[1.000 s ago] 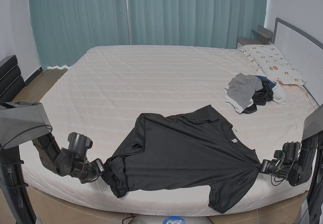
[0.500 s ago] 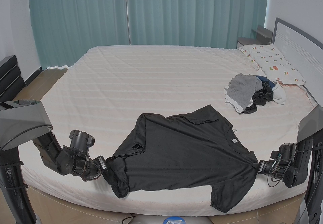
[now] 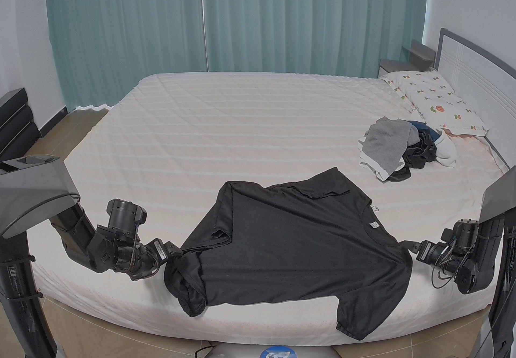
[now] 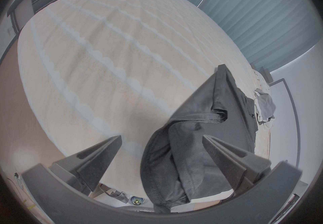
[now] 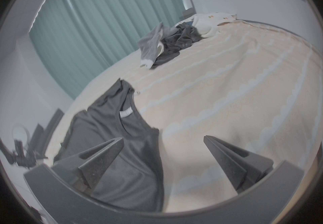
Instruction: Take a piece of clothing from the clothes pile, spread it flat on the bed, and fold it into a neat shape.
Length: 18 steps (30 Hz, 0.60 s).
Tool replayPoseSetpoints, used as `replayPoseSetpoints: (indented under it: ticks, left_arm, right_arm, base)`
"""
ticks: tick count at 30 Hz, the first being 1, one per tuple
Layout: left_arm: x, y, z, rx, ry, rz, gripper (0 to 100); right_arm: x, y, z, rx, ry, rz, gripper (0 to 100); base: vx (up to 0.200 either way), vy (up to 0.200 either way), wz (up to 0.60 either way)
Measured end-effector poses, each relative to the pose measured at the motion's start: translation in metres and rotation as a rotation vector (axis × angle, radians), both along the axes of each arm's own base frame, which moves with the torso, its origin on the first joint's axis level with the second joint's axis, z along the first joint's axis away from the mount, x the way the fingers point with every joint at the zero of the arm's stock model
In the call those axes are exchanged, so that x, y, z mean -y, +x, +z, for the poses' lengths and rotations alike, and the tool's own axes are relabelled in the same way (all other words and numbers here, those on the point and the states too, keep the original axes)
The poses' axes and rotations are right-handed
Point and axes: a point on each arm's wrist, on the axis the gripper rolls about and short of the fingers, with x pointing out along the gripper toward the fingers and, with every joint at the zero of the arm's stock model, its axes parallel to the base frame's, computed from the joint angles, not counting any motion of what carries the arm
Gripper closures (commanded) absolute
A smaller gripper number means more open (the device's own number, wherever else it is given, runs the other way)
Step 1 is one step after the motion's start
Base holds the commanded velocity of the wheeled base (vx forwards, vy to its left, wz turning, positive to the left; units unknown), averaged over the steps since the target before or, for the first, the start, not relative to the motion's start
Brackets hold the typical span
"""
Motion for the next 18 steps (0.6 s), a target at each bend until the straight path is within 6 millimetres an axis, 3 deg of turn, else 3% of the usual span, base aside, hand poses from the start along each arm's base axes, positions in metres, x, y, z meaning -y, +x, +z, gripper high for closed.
replayPoseSetpoints:
  ticks: [3, 10, 16, 18]
  left_arm:
    - [0.0, 0.003, 0.004, 0.031, -0.009, 0.005, 0]
    - [0.004, 0.009, 0.012, 0.082, -0.053, 0.039, 0]
    - [0.012, 0.012, 0.015, 0.101, -0.067, 0.027, 0]
    - [0.013, 0.013, 0.016, 0.106, -0.073, 0.031, 0]
  right_arm:
    - [0.001, 0.005, 0.008, 0.032, 0.106, -0.066, 0]
    - [-0.008, 0.018, 0.025, 0.097, 0.308, -0.129, 0]
    - [-0.021, 0.022, 0.033, 0.122, 0.347, -0.096, 0]
    - [-0.022, 0.022, 0.034, 0.124, 0.348, -0.094, 0]
  base:
    - [0.0, 0.0, 0.0]
    - [0.0, -0.2, 0.0]
    - [0.0, -0.2, 0.0]
    - [0.0, 0.0, 0.0]
